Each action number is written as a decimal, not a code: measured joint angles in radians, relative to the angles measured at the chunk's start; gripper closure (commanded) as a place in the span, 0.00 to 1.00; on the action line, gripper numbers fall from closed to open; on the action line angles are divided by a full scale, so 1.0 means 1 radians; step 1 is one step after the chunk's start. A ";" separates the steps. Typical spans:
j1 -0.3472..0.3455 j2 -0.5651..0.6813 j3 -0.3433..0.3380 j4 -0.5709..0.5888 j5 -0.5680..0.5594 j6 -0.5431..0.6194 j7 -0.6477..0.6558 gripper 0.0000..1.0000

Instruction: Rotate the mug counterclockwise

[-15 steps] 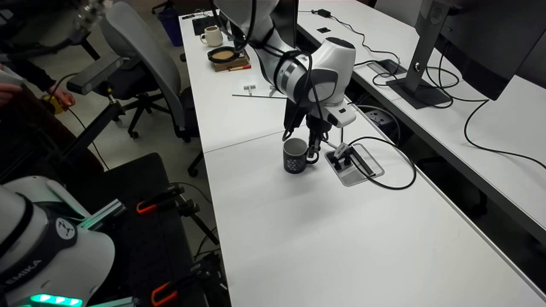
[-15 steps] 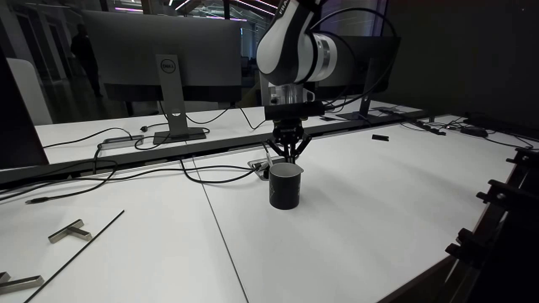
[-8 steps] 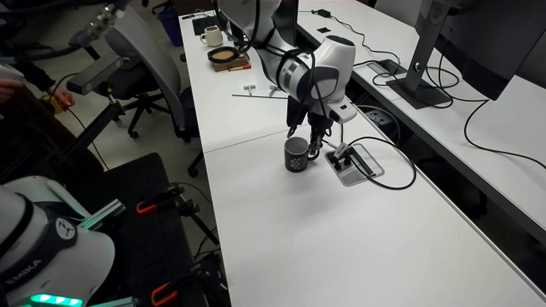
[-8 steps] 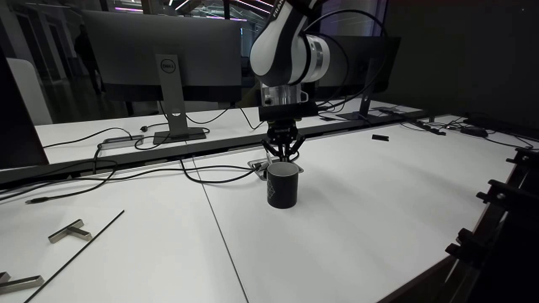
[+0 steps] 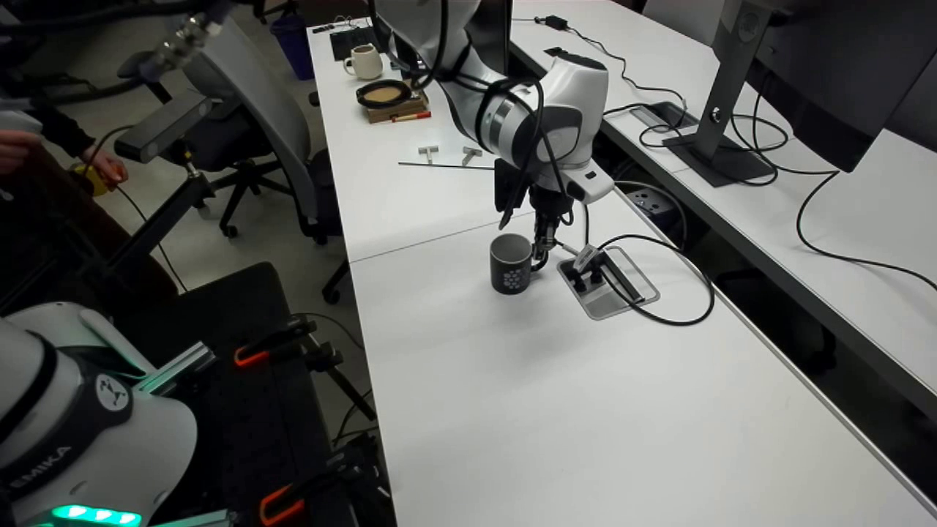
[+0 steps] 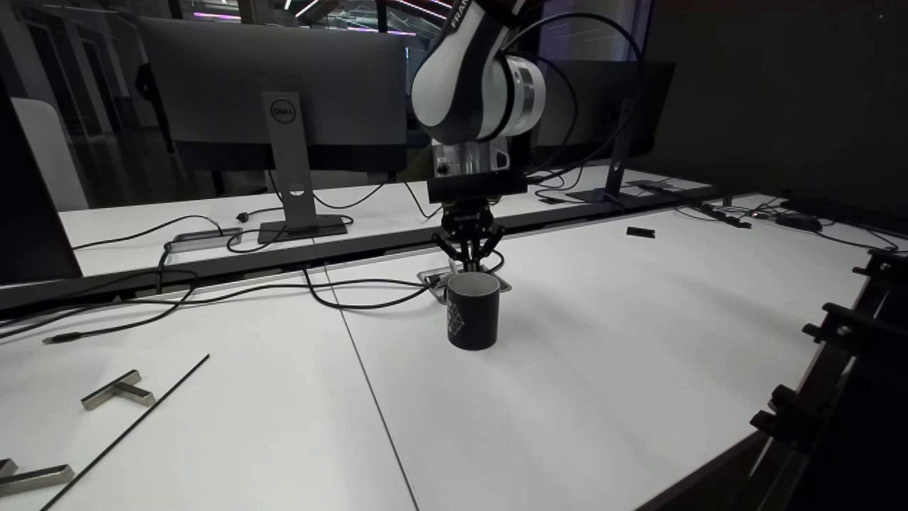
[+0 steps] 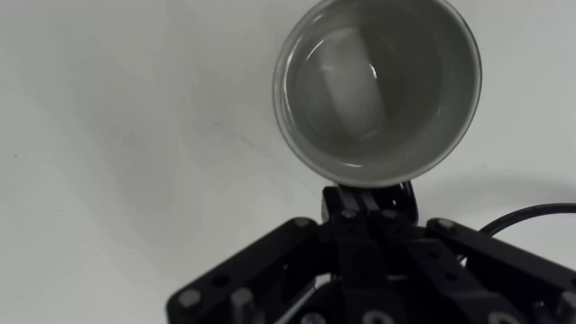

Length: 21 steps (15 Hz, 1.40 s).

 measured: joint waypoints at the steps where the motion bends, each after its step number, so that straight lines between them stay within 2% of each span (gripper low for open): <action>1: 0.002 0.001 -0.001 0.004 -0.004 -0.002 0.000 1.00; 16: 0.031 0.030 -0.011 0.066 -0.050 -0.010 -0.002 1.00; 21: 0.032 0.049 -0.007 0.102 -0.054 -0.024 -0.042 1.00</action>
